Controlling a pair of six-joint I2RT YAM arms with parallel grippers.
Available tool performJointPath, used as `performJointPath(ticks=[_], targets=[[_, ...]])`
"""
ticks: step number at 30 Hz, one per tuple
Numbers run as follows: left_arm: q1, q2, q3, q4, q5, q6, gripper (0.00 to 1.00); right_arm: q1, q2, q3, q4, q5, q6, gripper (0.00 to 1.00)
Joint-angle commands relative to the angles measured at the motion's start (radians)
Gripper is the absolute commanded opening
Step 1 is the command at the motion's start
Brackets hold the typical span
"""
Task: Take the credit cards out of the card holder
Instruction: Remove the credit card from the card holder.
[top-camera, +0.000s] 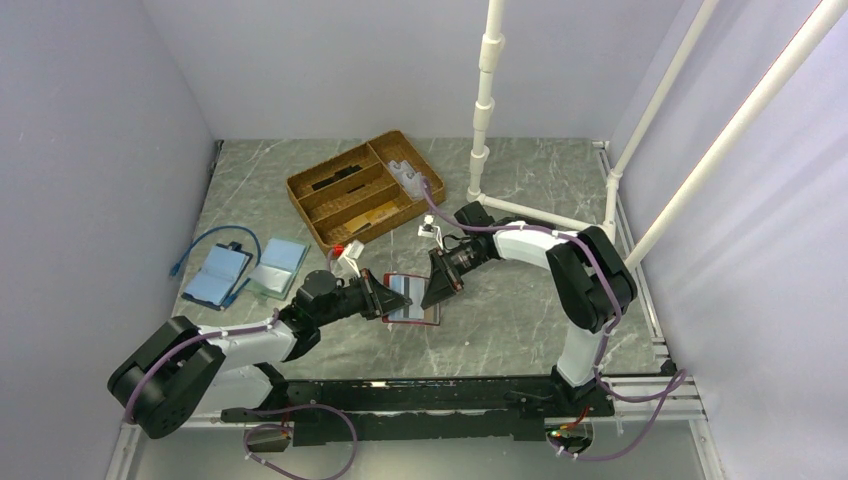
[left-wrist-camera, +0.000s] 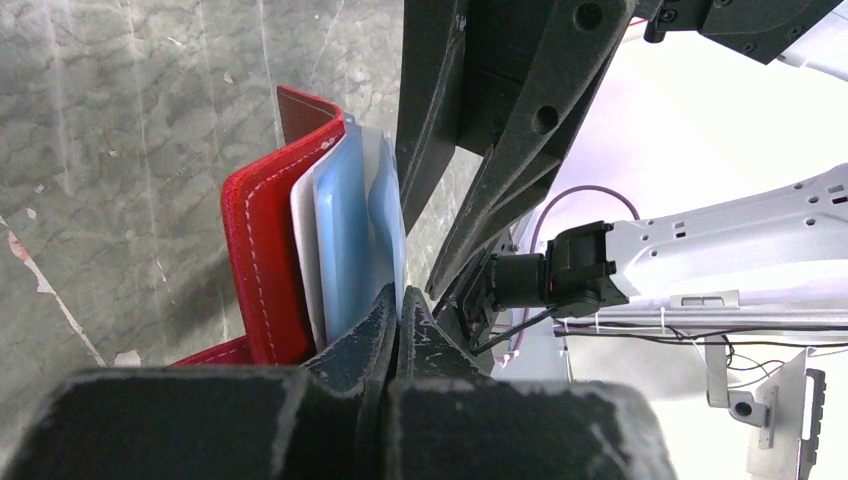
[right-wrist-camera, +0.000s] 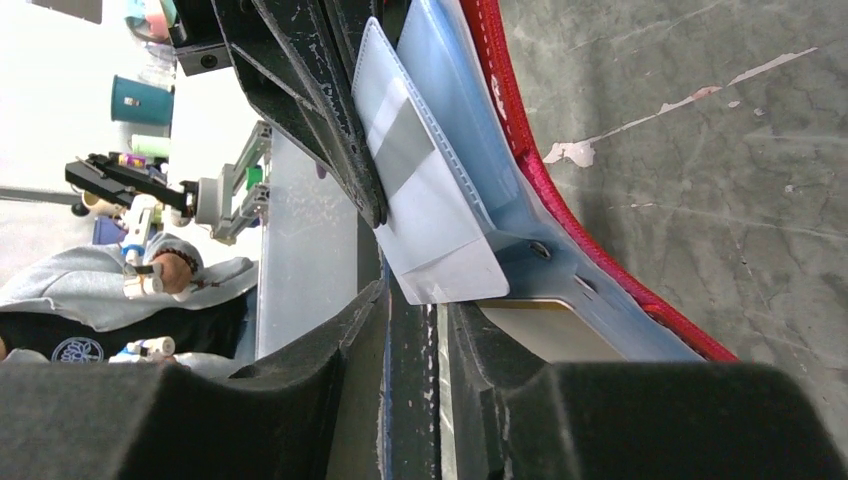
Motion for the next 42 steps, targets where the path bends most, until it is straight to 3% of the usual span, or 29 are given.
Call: performJointPath(ticks=[1,7,10,12,21,26,33,42], targets=[[0.000,-0.012,0.013,0.089,0.024,-0.008,0.00,0.005,-0.026,0.023,0.032,-0.085,-0.002,0.28],[0.000,0.016,0.015,0.101,0.031,-0.013,0.00,0.005,-0.027,0.024,0.035,-0.087,0.001,0.14],[0.000,0.024,0.013,0.095,0.028,-0.015,0.00,0.005,-0.029,0.028,0.021,-0.087,-0.008,0.02],[0.000,0.018,0.014,0.074,0.022,-0.010,0.02,0.005,-0.028,0.031,0.013,-0.084,-0.017,0.00],[0.003,-0.092,0.014,-0.090,-0.027,0.026,0.38,0.003,-0.020,0.044,-0.034,-0.039,-0.071,0.00],[0.009,-0.140,0.006,-0.146,-0.038,0.034,0.44,-0.001,-0.017,0.046,-0.050,-0.012,-0.094,0.00],[0.021,-0.158,-0.008,-0.155,-0.036,0.033,0.42,-0.007,-0.011,0.045,-0.049,0.017,-0.092,0.00],[0.033,-0.173,-0.022,-0.164,-0.033,0.036,0.22,-0.008,0.002,0.049,-0.064,0.038,-0.103,0.00]])
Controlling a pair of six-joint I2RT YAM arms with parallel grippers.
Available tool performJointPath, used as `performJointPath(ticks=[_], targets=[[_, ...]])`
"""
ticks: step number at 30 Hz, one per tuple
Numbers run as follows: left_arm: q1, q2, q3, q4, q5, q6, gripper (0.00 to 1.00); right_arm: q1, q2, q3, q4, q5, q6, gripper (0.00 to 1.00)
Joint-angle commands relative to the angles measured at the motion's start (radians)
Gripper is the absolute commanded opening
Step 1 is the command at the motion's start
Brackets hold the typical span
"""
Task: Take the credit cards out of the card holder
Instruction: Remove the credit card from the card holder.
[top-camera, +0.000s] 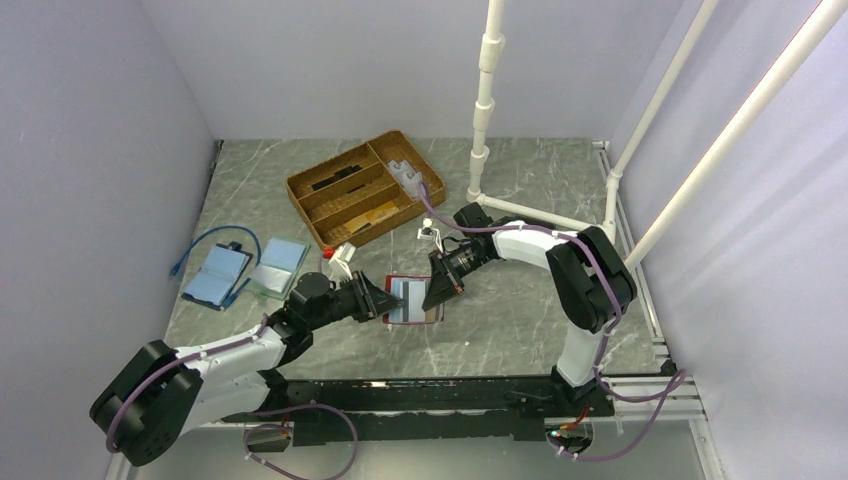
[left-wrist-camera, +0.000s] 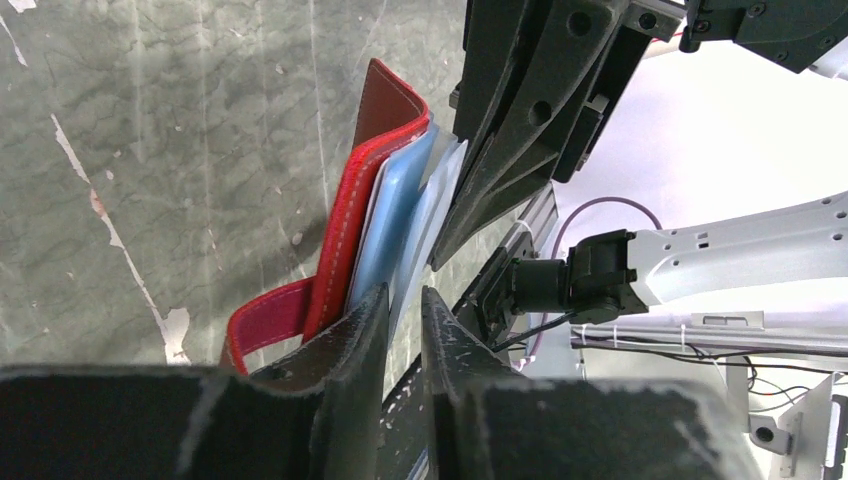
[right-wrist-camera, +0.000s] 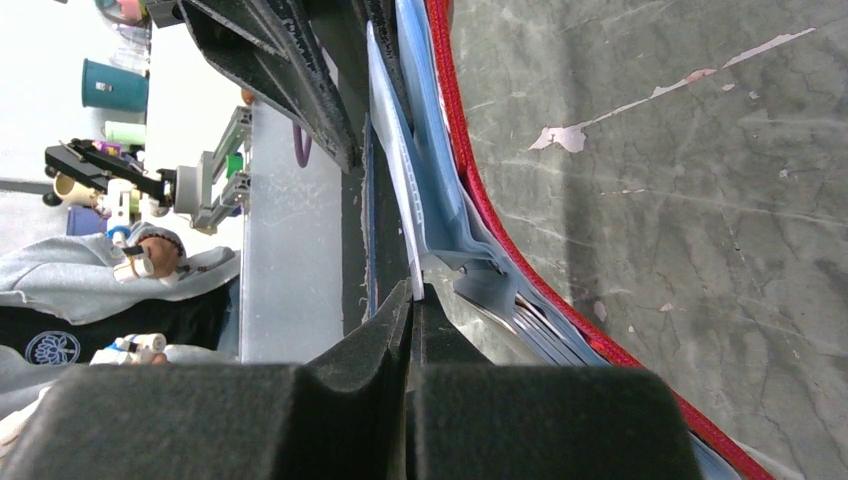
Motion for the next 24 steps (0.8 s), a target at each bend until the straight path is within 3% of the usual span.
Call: performJointPath(ticks=[1,11,24], targets=[[0.010,-0.025,-0.006,0.020,0.004,0.013,0.20,-0.006,0.003,0.042,-0.005,0.002,-0.037,0.00],[0.025,-0.022,-0.021,0.037,0.025,0.019,0.00,-0.010,0.014,0.045,-0.011,0.025,-0.041,0.00],[0.053,-0.039,-0.043,-0.003,0.018,0.025,0.00,-0.013,0.028,0.049,-0.022,0.049,-0.047,0.00]])
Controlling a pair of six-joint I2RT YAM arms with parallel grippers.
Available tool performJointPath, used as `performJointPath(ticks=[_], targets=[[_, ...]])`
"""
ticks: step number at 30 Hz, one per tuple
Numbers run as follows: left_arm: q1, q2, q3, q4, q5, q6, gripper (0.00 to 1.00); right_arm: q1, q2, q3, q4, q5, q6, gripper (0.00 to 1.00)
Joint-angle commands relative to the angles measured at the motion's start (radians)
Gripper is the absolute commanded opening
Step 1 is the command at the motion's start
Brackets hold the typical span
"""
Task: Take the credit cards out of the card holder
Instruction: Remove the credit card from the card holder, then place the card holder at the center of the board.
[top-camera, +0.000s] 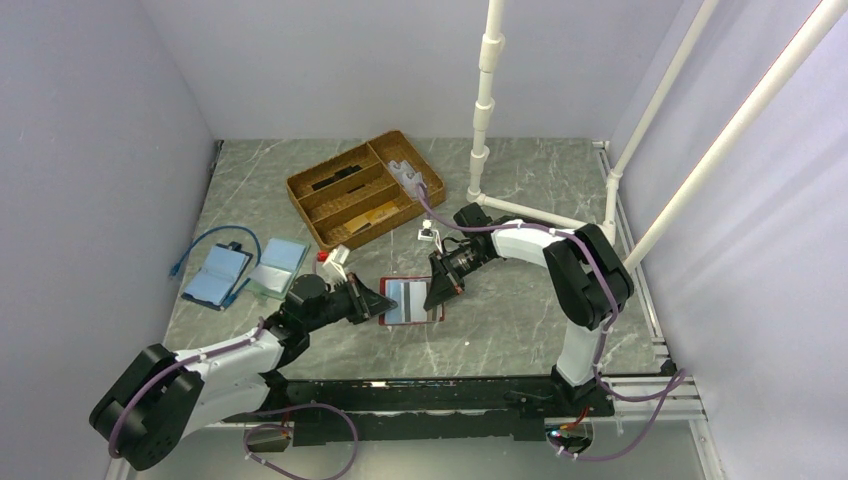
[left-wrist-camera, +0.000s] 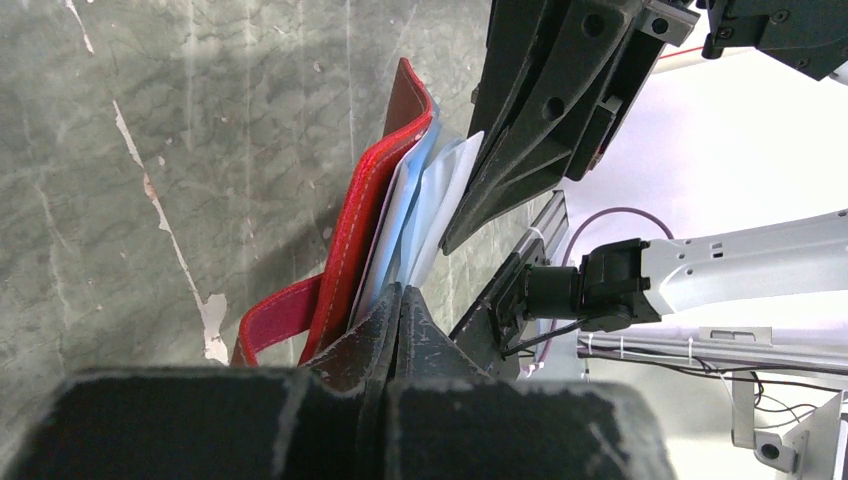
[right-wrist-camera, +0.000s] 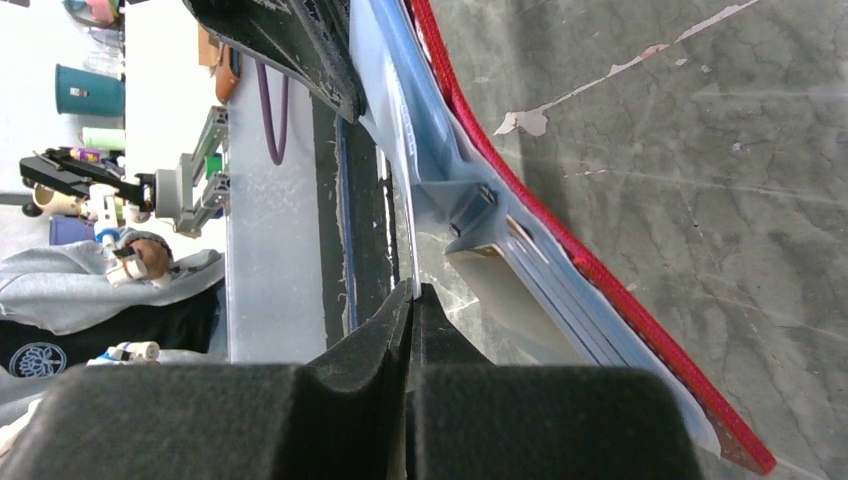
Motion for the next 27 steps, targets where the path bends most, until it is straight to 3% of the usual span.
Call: performJointPath(ticks=[1,27], targets=[[0.015,-0.025,-0.012,0.001,0.010,0.023,0.00,-0.007,0.007,0.038,-0.004,0.000,-0.032,0.00],[0.059,0.044,-0.070,-0.047,-0.029,0.053,0.00,-0.008,0.007,0.037,-0.005,0.001,-0.033,0.00]])
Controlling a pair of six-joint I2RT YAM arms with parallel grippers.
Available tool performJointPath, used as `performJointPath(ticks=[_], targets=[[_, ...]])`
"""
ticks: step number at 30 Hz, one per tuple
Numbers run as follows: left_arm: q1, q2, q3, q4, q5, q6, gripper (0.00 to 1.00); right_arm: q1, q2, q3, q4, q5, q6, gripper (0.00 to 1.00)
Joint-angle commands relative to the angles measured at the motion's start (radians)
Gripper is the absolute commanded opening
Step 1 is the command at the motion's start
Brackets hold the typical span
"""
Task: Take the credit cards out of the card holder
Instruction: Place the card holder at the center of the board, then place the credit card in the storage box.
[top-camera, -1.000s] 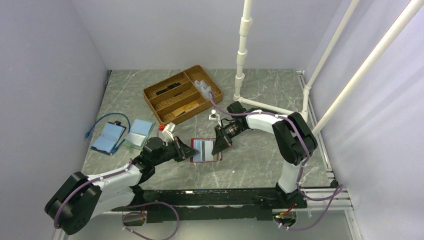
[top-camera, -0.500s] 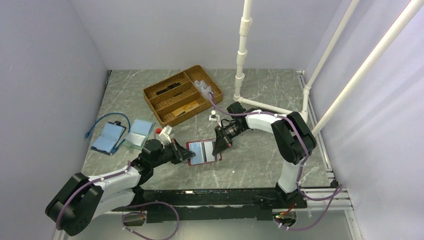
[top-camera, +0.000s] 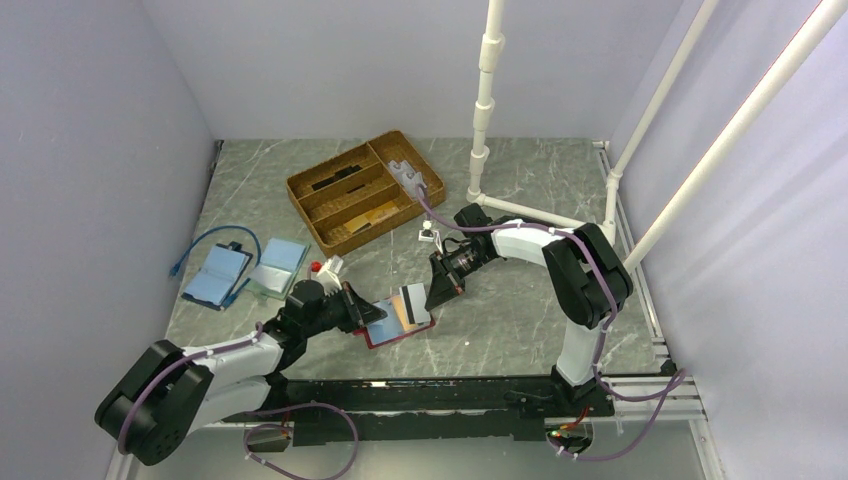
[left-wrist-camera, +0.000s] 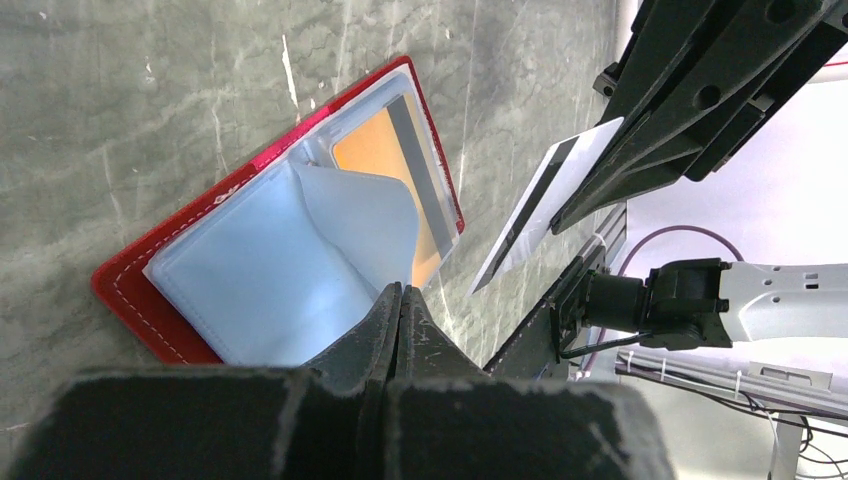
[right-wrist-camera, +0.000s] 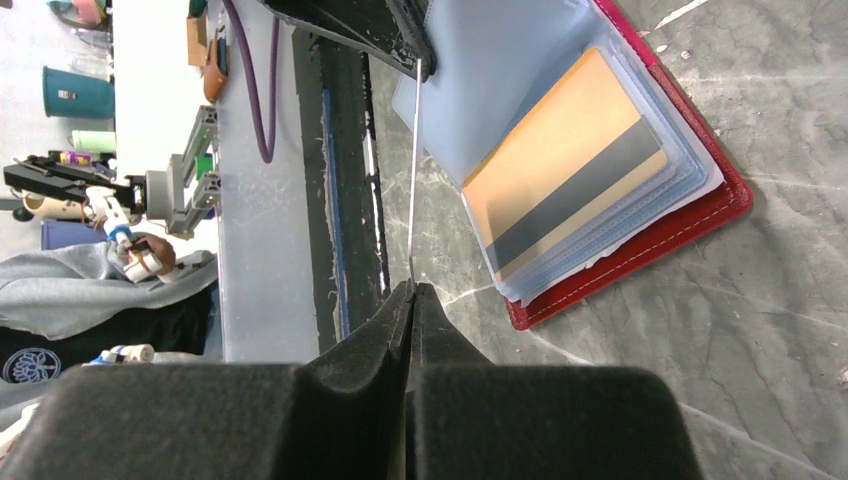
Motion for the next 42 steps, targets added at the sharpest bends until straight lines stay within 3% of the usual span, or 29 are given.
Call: performJointPath(ticks=[1,8,16,23,28,31,35,42], targets=[[0.007,0.010,-0.005,-0.010,-0.013,0.029,0.00,-0.004,-0.004,0.037,0.001,-0.023,-0.026,0.00],[0.008,0.008,0.013,-0.092,-0.030,0.039,0.00,-0.004,-0.005,0.038,-0.001,-0.025,-0.029,0.00],[0.009,-0.082,0.082,-0.401,-0.082,0.025,0.00,-0.004,-0.004,0.039,-0.002,-0.027,-0.030,0.00],[0.008,-0.203,0.155,-0.655,-0.102,0.059,0.34,-0.004,-0.005,0.040,-0.004,-0.028,-0.032,0.00],[0.009,-0.335,0.204,-0.763,-0.101,0.117,0.48,-0.004,-0.006,0.043,-0.011,-0.030,-0.040,0.00],[0.008,-0.413,0.198,-0.733,-0.073,0.134,0.60,-0.005,-0.007,0.045,-0.017,-0.035,-0.047,0.00],[0.009,-0.447,0.142,-0.535,0.009,0.111,0.73,-0.005,-0.008,0.046,-0.024,-0.042,-0.055,0.00],[0.008,-0.262,0.098,-0.165,0.094,0.081,0.77,-0.004,-0.008,0.050,-0.038,-0.064,-0.072,0.00]])
